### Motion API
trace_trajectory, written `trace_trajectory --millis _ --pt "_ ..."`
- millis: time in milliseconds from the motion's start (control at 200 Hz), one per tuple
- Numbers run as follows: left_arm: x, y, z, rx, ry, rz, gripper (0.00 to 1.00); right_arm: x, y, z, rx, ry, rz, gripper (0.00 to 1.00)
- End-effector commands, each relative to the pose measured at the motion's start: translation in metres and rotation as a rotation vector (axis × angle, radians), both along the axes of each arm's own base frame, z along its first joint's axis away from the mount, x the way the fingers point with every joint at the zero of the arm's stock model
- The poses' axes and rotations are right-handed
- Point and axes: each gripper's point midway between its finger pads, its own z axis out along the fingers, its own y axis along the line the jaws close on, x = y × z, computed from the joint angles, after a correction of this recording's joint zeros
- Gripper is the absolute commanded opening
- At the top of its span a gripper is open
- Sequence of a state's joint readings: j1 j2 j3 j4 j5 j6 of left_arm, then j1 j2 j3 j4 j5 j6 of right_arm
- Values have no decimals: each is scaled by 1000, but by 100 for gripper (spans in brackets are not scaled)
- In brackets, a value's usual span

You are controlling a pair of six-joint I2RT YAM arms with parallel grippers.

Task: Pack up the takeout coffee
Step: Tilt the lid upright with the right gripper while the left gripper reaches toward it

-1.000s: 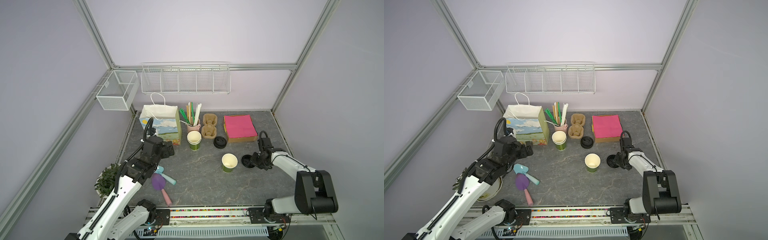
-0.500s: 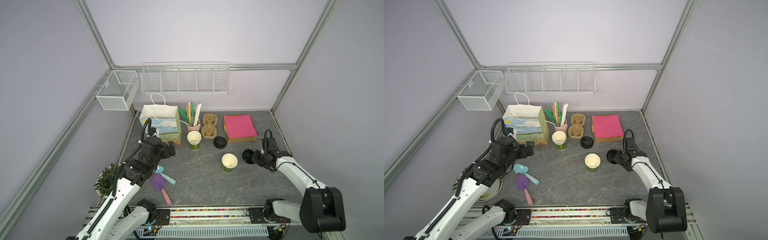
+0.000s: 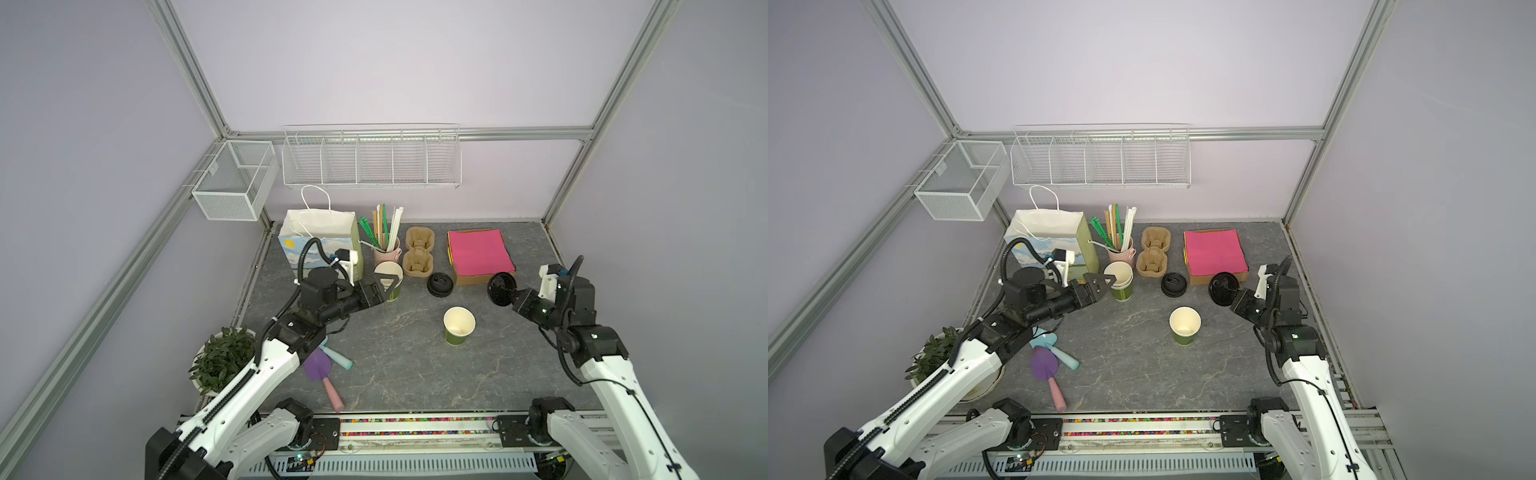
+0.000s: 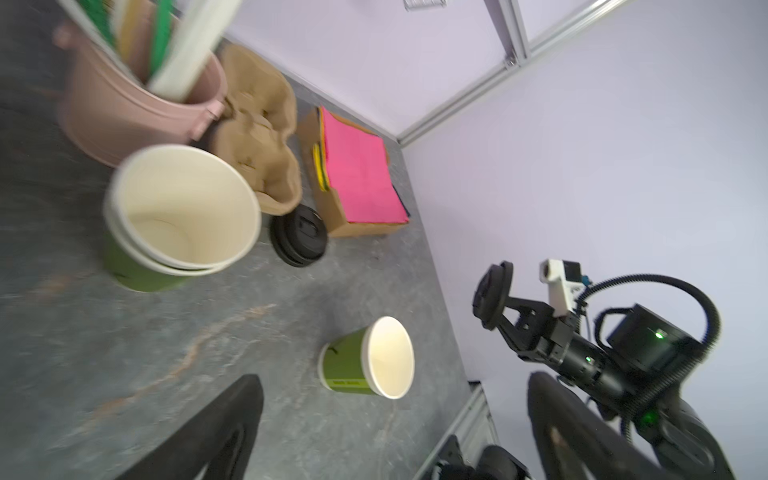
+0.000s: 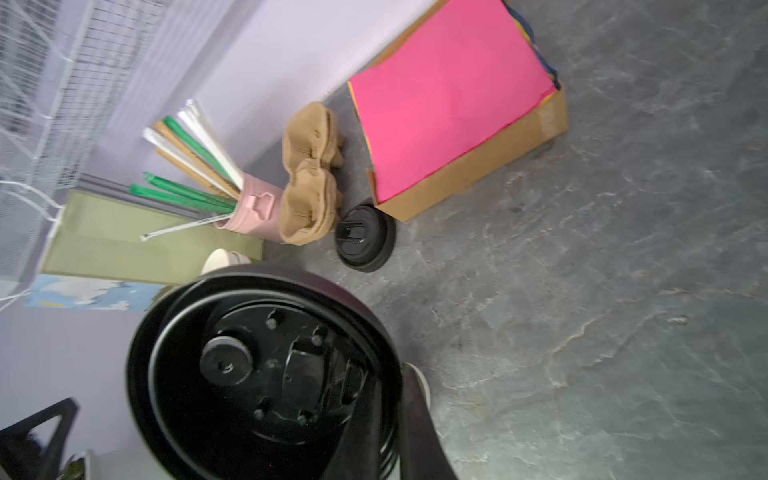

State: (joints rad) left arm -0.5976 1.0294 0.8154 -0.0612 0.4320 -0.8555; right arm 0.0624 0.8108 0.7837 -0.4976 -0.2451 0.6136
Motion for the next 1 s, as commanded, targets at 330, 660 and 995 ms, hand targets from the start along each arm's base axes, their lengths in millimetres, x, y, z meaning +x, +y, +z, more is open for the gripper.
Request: trace_trajectory --millis 330,660,995 --pt "-44 -93 62 -366 -5 -396 100 -14 87 30 50 -149 411 10" --pt "-57 -115 39 -278 4 -467 90 -19 115 22 22 -155 524 9" --pt "-56 -116 23 -263 27 -459 94 -24 125 26 23 -204 558 9"
